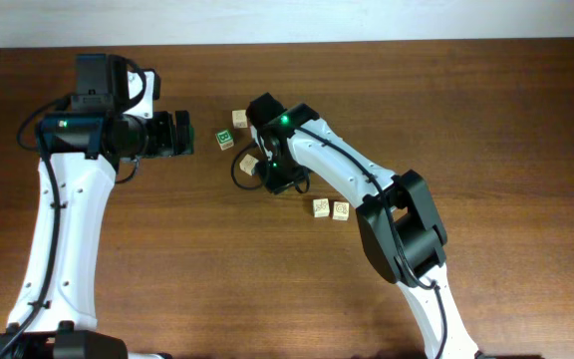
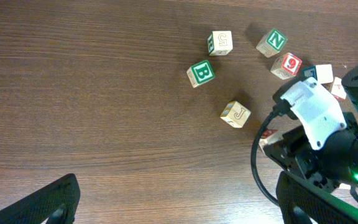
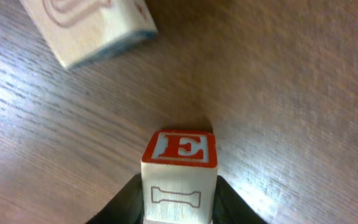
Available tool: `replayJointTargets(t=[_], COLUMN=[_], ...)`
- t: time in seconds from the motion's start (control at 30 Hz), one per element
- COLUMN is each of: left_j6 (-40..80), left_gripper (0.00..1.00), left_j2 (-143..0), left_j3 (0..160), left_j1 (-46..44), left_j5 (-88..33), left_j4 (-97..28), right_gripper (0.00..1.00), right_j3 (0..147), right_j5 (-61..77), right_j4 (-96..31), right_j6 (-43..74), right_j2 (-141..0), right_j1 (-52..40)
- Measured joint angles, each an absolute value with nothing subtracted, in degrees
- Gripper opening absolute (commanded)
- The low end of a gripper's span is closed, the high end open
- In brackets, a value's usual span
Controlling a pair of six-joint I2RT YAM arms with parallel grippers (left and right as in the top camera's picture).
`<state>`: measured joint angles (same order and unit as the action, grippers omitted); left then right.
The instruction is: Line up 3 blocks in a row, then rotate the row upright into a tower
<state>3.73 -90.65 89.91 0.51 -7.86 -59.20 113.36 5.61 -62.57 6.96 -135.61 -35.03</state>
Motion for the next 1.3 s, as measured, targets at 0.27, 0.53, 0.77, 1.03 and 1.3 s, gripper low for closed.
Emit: replayJointTargets(t=[0.27,0.53,0.77,1.03,1.3], left_j6=[3.73,3.73,3.73,3.73,3.73], left_gripper=[0.99,0.99,0.99,0.99,0.99], left_j2=[-90.65,-90.65,-90.65,-90.65,-90.65], left_j3=[89.91,89.91,89.91,89.91,89.91], left_j1=[0.51,0.51,0.51,0.51,0.51], left_j5=[-7.86,-7.88,-7.84,-7.86,-7.86], left_j4=[-59.2,-59.18,-59.18,-59.18,-59.2], right_gripper=[0.33,0.48,0.43,0.43,0.43], right_j3=[113.45,113.45,124.16,137.47,112.42], right_j5=[6.68,7.4,6.83,1.23,-0.03], right_j4=[-79.46,-80.58,-81.43,-96.99,-79.81], right_j6=[21.96,24.05,22.2,21.82,23.81], right_j2=[-135.61,-135.61,-135.35,-118.83,-116.11], right_j1=[-35.03,-35.03,-34.92,-32.97,-31.81])
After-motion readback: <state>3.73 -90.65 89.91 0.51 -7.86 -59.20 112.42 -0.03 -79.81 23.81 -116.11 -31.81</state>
